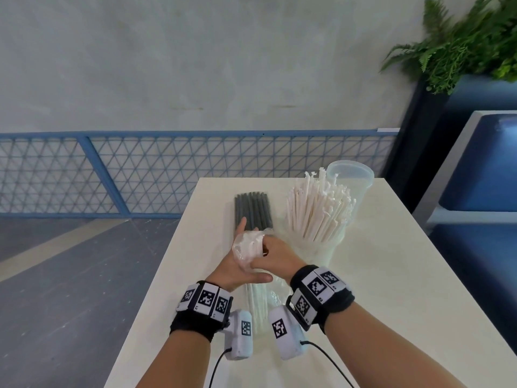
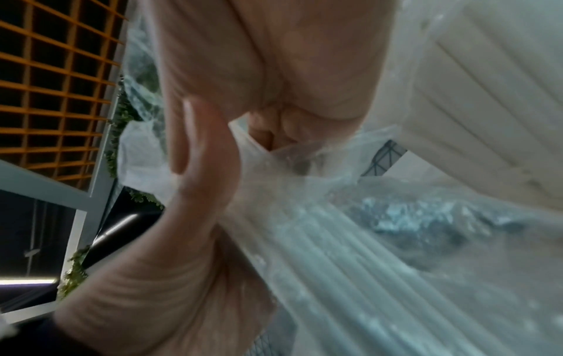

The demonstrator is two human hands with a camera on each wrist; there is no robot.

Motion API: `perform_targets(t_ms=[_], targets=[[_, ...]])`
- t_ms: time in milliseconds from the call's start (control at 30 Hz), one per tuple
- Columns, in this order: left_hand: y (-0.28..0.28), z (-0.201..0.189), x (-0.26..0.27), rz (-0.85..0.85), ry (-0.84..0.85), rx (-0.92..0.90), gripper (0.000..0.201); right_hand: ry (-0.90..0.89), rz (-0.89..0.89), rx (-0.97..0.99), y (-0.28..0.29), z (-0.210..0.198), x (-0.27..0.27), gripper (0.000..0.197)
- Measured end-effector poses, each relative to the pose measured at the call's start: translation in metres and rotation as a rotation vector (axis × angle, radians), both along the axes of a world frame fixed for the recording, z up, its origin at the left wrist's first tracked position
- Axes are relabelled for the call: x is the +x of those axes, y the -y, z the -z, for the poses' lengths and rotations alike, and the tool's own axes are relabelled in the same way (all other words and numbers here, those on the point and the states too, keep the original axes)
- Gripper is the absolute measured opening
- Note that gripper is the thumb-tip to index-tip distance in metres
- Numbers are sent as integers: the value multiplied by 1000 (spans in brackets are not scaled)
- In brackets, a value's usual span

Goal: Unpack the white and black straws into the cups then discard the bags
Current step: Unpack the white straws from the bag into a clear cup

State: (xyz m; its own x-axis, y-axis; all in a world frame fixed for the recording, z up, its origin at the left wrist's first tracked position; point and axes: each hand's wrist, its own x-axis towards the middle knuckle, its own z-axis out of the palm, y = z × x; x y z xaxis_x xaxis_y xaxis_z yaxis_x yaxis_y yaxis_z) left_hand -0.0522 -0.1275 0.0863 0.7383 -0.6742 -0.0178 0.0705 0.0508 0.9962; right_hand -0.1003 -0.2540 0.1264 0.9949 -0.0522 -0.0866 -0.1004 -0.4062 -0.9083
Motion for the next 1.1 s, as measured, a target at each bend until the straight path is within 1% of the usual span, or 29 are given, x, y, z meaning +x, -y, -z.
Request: perform_targets(t_ms=[33,133,233,333,367,467,500,567,600,633,700,733,767,833,867,933,1000,1033,1100], targets=[[1,-1,0,-4,20,10,150,-9,32,58,0,2,0,30],[6,-2,2,-46,58,58,127,-4,120,168,-2,5,0,25],[8,-8,-2,-32,9,106,100,73,131,186,-1,-1,0,25],[8,-7,-9,-27,-66,77,66,112,167,244,5,-7,5,26],[8,-9,-11,-41,-91,70,66,118,181,253,7,-9,6,27],[11,-9,-14,-70,-99,102,91,126,196,253,13,-15,8,25],[11,-11,-16,-69,-100,132,95,135,203,234,15,-19,8,22],[13,-10,-17,-64,-85,187,96,175,212,235,18,-27,7,18],[13,-13,-19,-66,-80,206,93,206,208,252,20,-31,7,19],[14,-17,-21,-90,-85,198,85,241,215,265,20,-36,7,27],[17,-26,-29,-161,-52,214,62,315,275,275,22,-45,9,54],[18,-30,-32,-187,-54,252,56,341,300,275,24,-48,10,61],[18,-32,-34,-220,-69,261,52,364,310,278,25,-52,9,60],[19,-30,-31,-286,-33,241,35,386,284,264,24,-55,9,53],[21,-30,-30,-318,-3,214,35,376,253,229,21,-54,7,54],[22,-28,-24,-366,-15,132,40,318,163,141,15,-48,5,61],[23,-31,-23,-359,-45,53,37,285,115,104,13,-41,4,60],[23,-29,-21,-330,-65,2,43,279,114,120,14,-39,4,57],[23,-25,-15,-287,-52,-44,70,261,147,192,17,-43,-1,41]])
